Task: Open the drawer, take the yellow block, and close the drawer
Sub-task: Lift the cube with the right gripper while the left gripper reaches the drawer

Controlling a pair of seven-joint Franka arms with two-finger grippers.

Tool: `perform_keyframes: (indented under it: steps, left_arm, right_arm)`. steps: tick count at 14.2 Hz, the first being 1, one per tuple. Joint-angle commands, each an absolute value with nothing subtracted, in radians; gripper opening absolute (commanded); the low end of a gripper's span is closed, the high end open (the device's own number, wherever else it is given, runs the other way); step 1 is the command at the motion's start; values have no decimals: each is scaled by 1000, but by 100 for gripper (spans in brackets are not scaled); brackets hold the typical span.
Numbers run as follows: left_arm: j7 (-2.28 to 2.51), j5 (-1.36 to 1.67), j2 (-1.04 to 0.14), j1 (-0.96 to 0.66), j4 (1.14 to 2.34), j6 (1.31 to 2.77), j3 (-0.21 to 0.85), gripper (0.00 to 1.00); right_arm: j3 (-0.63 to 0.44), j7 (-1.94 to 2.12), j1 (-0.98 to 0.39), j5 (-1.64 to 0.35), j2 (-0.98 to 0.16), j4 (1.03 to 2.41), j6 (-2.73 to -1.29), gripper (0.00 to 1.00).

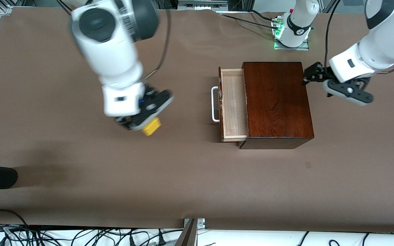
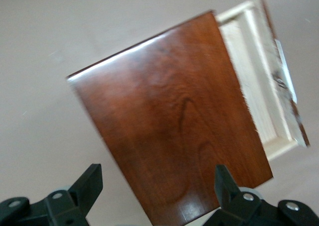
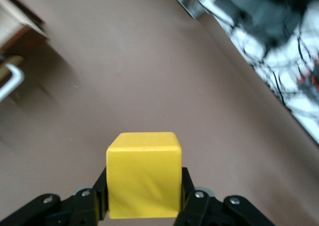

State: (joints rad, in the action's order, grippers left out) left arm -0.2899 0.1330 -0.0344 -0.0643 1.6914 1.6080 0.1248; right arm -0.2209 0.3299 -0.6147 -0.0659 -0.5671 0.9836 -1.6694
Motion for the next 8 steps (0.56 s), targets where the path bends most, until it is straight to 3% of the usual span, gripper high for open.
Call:
perform_keyframes:
  steps: [1, 5, 8]
  left_arm:
    - [-478, 291, -121, -67, 1655, 1582, 156, 100]
    - [-535, 453, -218, -115, 1631, 1571, 242, 100]
    - [-535, 482, -320, -195, 1499, 1574, 301, 100]
  right_arm:
    - [-222, 295, -528, -165, -398, 1306, -1741, 0]
    - [-215, 301, -384, -153, -269, 1702, -1940, 0]
    - [-218, 258, -348, -103, -255, 1934, -2144, 0]
